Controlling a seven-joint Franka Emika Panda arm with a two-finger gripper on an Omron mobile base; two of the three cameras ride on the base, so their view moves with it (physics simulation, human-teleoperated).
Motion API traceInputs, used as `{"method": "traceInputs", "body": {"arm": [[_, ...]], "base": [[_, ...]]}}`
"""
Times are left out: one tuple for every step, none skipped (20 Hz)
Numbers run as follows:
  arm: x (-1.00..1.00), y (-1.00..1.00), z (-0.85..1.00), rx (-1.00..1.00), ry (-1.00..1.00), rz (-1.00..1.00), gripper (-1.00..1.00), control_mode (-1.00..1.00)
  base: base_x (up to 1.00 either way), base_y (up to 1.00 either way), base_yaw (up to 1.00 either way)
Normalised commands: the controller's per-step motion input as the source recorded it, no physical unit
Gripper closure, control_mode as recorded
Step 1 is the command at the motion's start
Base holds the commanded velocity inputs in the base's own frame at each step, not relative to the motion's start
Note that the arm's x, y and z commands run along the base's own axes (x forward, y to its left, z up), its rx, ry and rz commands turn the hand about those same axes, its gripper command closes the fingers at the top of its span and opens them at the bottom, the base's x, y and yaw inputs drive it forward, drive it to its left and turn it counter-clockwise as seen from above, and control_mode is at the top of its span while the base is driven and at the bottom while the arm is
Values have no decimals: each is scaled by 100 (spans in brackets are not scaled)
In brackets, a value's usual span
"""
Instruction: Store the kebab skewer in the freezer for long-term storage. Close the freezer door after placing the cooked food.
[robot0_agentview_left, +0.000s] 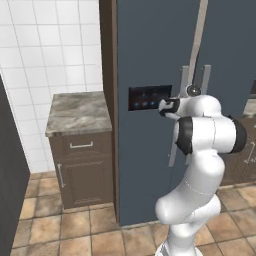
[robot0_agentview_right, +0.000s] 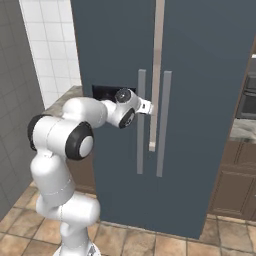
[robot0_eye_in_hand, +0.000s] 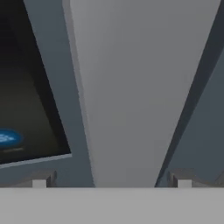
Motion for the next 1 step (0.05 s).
{"method": "traceInputs", "body": {"arm": [[56,0,10,-2,2,5,-100,-100]], "base": [[0,0,0]]}}
